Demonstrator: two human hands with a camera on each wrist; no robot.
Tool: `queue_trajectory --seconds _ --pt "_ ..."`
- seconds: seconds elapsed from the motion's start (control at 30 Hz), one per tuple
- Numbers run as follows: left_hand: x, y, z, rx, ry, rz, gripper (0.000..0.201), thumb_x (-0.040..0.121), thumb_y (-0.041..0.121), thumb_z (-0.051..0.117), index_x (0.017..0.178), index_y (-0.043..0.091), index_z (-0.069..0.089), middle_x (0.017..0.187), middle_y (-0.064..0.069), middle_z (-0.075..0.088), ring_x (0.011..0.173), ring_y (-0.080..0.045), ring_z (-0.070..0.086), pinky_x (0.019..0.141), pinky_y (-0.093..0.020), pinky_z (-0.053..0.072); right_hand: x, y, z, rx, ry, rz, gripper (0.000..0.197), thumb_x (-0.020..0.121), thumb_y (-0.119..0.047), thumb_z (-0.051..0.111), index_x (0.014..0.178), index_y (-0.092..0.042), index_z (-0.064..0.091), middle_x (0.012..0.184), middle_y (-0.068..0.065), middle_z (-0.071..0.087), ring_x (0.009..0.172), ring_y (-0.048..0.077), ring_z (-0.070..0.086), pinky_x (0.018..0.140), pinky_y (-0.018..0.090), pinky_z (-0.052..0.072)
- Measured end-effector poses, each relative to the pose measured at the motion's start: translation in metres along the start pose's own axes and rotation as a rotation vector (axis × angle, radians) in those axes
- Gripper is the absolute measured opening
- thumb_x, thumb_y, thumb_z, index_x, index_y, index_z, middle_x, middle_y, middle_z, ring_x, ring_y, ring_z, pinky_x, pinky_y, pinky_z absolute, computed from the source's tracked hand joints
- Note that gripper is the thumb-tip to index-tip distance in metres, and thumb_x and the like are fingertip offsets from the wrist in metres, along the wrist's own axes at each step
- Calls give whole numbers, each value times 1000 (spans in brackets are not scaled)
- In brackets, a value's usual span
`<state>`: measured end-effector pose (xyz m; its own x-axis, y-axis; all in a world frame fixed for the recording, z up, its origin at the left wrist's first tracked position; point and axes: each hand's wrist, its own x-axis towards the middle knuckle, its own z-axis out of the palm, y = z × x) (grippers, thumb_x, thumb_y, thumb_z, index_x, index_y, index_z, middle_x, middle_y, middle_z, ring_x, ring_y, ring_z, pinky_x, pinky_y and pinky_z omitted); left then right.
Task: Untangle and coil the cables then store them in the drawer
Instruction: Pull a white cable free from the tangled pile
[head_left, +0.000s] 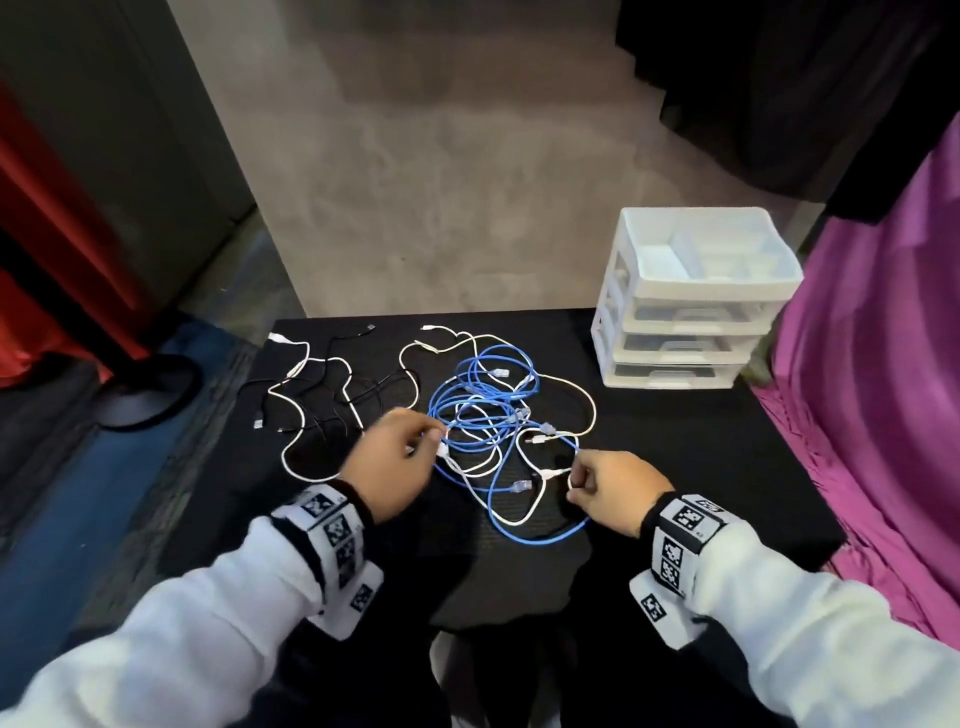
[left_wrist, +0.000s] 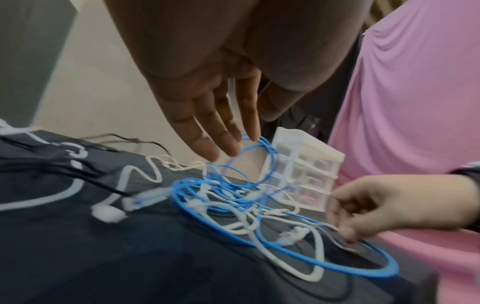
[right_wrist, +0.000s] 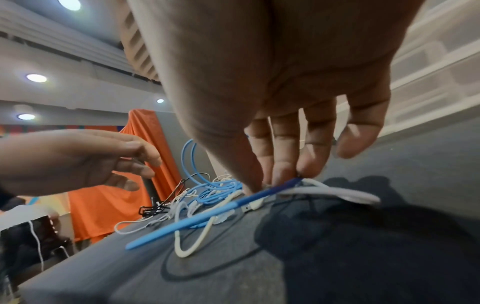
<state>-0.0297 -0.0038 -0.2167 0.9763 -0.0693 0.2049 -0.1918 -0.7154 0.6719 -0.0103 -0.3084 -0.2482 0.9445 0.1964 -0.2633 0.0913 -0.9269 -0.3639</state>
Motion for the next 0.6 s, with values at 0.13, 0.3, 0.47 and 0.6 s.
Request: queue_trajectory --seconds 0.13,0.3,0.47,0.6 --pt "-17 40 42 -120 -323 -19 19 100 29 59 108 22 74 95 14 73 91 -2 66 92 -21 49 -1 4 -15 234 157 33 8 85 -25 69 80 -24 62 76 -6 67 78 20 65 77 33 53" --pt "-12 40 67 -34 -673 -86 33 98 41 57 126 29 69 99 21 73 92 11 63 98 -18 47 -14 -11 -80 759 475 -77 12 91 -6 64 83 -14 64 77 11 71 74 24 62 79 35 49" --pt "-1 33 58 93 -555 -30 24 101 35 55 117 28 72 113 11 74 105 -1 64 102 -24 45 -28 -20 -131 881 522 -159 11 97 -2 60 92 -10 65 82 13 72 74 10 68 71 13 48" --pt "10 55 61 -363 -45 -24 20 98 22 60 105 37 72 97 7 74 77 -4 68 80 -31 55 -30 -23 -124 882 497 -218 16 99 -8 63 88 -18 68 77 3 74 84 21 71 93 34 52"
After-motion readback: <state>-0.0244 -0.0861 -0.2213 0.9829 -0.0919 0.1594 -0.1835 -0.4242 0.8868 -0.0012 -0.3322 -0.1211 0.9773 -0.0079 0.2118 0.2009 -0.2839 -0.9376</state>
